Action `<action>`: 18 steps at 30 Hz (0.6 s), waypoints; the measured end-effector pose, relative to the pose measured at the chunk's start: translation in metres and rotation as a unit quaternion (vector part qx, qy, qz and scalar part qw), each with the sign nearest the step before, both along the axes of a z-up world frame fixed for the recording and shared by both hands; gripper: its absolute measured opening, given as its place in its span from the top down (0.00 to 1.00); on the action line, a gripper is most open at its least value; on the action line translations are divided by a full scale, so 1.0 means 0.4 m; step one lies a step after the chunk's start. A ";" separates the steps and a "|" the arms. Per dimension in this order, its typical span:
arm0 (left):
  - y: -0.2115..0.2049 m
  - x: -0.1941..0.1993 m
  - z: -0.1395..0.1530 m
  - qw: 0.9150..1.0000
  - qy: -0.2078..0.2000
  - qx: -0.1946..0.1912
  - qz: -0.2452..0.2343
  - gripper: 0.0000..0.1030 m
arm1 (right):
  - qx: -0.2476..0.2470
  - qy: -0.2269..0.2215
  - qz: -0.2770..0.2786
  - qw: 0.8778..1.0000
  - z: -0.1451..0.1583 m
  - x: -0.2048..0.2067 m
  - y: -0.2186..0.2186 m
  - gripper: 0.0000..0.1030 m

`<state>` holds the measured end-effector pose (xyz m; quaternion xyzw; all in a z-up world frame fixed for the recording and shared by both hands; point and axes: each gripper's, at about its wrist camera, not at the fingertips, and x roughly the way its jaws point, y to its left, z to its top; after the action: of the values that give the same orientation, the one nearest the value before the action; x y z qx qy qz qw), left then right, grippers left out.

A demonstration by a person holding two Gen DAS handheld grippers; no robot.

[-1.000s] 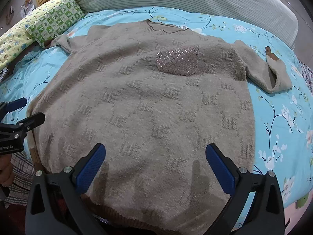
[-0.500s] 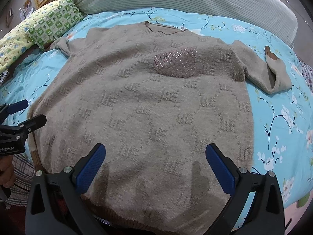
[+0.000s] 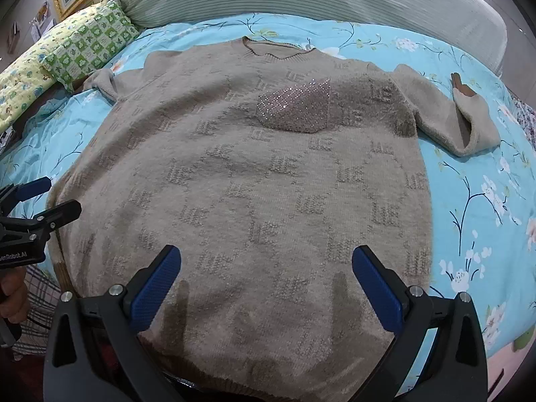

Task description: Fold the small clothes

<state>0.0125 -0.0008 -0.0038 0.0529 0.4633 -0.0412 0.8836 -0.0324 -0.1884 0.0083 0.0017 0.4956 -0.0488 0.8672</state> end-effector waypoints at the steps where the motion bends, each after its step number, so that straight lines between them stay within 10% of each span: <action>1: -0.001 0.002 0.000 1.000 0.002 0.000 0.000 0.02 | -0.002 -0.001 0.000 1.000 -0.001 0.000 0.000 0.01; 18: 0.014 0.060 0.025 0.998 0.002 -0.068 0.016 0.02 | 0.051 -0.061 -0.028 0.996 0.041 0.006 -0.061 0.01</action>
<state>0.0366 0.0047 0.0060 -0.0144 0.4623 -0.0588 0.8847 -0.0300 -0.2129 0.0245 0.0628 0.4438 -0.0475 0.8927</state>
